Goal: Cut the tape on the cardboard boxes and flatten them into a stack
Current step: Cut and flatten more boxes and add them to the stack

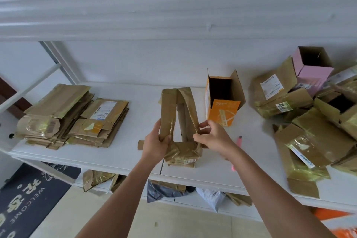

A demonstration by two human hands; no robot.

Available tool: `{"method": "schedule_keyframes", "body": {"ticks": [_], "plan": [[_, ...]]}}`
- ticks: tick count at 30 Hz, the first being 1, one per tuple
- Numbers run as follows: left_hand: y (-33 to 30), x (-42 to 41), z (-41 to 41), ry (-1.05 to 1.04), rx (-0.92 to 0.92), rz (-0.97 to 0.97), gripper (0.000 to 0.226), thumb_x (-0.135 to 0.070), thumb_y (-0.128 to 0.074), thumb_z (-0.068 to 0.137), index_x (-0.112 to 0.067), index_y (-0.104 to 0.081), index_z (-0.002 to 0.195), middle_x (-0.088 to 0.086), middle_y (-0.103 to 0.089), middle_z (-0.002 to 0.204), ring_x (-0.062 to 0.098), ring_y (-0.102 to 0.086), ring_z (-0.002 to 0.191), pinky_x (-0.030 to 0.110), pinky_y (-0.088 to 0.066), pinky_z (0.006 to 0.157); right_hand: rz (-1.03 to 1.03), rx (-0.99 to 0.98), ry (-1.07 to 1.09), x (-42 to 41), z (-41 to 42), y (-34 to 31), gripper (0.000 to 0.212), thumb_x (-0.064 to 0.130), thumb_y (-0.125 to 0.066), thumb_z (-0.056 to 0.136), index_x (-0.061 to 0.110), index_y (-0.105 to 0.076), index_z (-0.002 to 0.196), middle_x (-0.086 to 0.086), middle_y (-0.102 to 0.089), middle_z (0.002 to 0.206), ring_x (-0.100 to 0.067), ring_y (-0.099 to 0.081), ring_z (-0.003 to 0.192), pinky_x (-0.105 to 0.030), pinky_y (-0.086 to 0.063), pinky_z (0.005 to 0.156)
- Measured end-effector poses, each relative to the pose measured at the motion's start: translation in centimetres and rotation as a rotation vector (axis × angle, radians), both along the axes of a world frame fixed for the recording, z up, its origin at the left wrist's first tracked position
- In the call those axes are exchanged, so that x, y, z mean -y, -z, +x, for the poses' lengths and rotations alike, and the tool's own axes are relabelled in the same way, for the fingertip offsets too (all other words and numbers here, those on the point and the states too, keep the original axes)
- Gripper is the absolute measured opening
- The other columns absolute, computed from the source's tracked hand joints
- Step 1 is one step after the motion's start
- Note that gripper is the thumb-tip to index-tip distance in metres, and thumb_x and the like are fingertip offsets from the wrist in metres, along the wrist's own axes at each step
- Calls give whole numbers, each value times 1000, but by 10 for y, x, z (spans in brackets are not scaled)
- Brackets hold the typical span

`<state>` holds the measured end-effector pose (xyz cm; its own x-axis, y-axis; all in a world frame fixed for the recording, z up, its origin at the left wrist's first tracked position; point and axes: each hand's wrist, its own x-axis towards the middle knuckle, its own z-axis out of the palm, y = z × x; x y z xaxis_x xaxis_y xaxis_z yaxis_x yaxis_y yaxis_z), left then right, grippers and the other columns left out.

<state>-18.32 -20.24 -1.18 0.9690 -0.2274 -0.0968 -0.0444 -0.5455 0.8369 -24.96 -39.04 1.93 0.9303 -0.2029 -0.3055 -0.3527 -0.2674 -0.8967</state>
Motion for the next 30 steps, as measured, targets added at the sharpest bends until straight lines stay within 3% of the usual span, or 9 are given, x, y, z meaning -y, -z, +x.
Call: {"method": "schedule_keyframes", "body": {"ticks": [3, 5, 7, 8, 10, 14, 20, 26, 30], "plan": [[-3, 7, -7, 72, 104, 102, 59, -16, -56, 98, -34, -31, 148, -9, -69, 86, -1, -61, 69, 8, -40, 53, -65, 69, -14, -6, 9, -2, 79, 16, -75, 83, 26, -20, 139, 11, -56, 104, -5, -60, 90, -15, -51, 67], [-3, 10, -14, 141, 167, 140, 61, -17, -55, 98, -34, -28, 149, -5, -69, 83, 4, -62, 67, 11, -39, 52, -66, 230, 175, -7, 20, -3, 101, 15, -79, 78, 25, -8, 150, 1, -55, 126, -13, -59, 113, -22, -54, 87], [0, 10, -19, 183, 188, 151, 62, -19, -55, 98, -35, -26, 151, -3, -70, 86, 7, -63, 69, 13, -42, 55, -126, 366, 317, 0, 30, -7, 110, 18, -82, 75, 25, -5, 154, -3, -38, 149, -14, -43, 133, -25, -43, 106], [1, 8, -21, 192, 196, 151, 63, -20, -56, 98, -35, -25, 151, -3, -70, 87, 8, -64, 70, 15, -46, 57, -160, 408, 347, 3, 31, -13, 108, 19, -82, 77, 23, -7, 155, -4, -32, 151, -8, -40, 132, -12, -37, 104], [5, 4, -20, 201, 206, 143, 65, -22, -58, 98, -37, -24, 151, -3, -71, 87, 10, -66, 70, 25, -54, 62, -251, 436, 333, 7, 32, -21, 94, 23, -79, 81, 27, -20, 153, -5, -37, 137, -1, -46, 111, 6, -32, 80], [-9, 8, -19, 259, 79, -12, 79, -5, -64, 90, -40, -23, 148, -9, -70, 99, 10, -70, 78, 41, -60, 74, -369, 485, 285, 2, 26, -22, 66, 25, -78, 81, 25, -46, 139, -7, -40, 123, -11, -47, 100, 4, -34, 72], [-52, 29, -8, 146, 172, -231, 82, -13, -73, 87, -35, -25, 149, -25, -62, 102, -11, -65, 85, 11, -51, 67, -362, 662, 257, -18, 16, -18, 57, 20, -82, 77, 22, -58, 128, -4, -49, 122, 9, -41, 106, 4, -27, 90], [-37, 20, -12, 112, 201, -171, 71, -6, -71, 88, -29, -35, 145, -15, -70, 89, -1, -67, 73, 9, -49, 61, -332, 588, 166, -15, 8, -17, 55, 22, -80, 76, 26, -63, 128, 3, -60, 126, 1, -50, 114, -1, -33, 94], [-29, 16, -13, 96, 226, -108, 64, -5, -67, 90, -32, -36, 140, -13, -68, 80, -1, -64, 67, 8, -45, 55, -179, 511, 63, -6, -1, -33, 57, 10, -77, 76, 25, -63, 129, 21, -61, 114, 17, -55, 100, -1, -41, 81]]}}
